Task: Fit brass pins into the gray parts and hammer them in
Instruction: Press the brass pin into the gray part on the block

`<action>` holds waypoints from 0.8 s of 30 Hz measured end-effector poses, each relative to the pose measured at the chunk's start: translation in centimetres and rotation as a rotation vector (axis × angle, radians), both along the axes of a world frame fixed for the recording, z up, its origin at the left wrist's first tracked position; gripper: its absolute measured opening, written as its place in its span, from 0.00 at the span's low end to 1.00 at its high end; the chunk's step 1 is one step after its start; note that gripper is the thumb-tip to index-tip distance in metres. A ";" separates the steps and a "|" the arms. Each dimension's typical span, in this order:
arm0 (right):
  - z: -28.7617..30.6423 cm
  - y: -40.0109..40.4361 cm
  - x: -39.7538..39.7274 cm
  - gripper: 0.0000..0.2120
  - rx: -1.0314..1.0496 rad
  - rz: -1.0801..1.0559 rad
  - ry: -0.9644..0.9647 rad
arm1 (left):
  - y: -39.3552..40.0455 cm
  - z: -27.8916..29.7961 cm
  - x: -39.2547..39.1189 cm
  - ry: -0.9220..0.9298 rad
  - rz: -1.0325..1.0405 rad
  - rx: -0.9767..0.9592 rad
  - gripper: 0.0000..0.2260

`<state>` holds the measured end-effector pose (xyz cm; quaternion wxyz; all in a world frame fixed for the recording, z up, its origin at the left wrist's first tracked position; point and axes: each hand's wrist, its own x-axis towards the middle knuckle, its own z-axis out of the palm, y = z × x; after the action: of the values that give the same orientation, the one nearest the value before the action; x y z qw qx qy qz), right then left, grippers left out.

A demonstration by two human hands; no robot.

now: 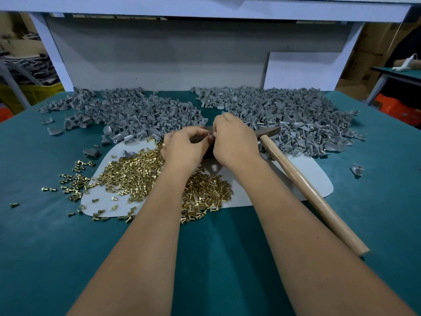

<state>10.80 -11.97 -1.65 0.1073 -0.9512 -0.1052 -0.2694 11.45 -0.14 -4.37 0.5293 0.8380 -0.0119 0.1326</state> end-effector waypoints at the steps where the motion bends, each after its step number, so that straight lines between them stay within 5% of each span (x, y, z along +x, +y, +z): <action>1: 0.1 0.0 0.0 0.06 -0.021 0.013 -0.006 | 0.0 0.0 0.0 0.005 0.002 0.015 0.03; 10: 3.0 0.1 0.5 0.04 -0.127 0.007 0.229 | -0.5 0.4 -0.2 0.048 0.075 0.098 0.10; 18: 0.7 1.5 0.1 0.12 -0.010 -0.084 0.069 | -0.4 -0.1 0.1 -0.004 0.018 0.020 0.10; 24: -0.2 0.2 0.5 0.04 0.208 -0.020 0.074 | 0.1 -0.6 0.6 -0.037 -0.049 -0.049 0.03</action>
<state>11.30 -11.75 -1.84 0.2066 -0.9452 -0.0630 -0.2447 12.08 -0.09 -4.93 0.5522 0.8217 -0.0390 0.1352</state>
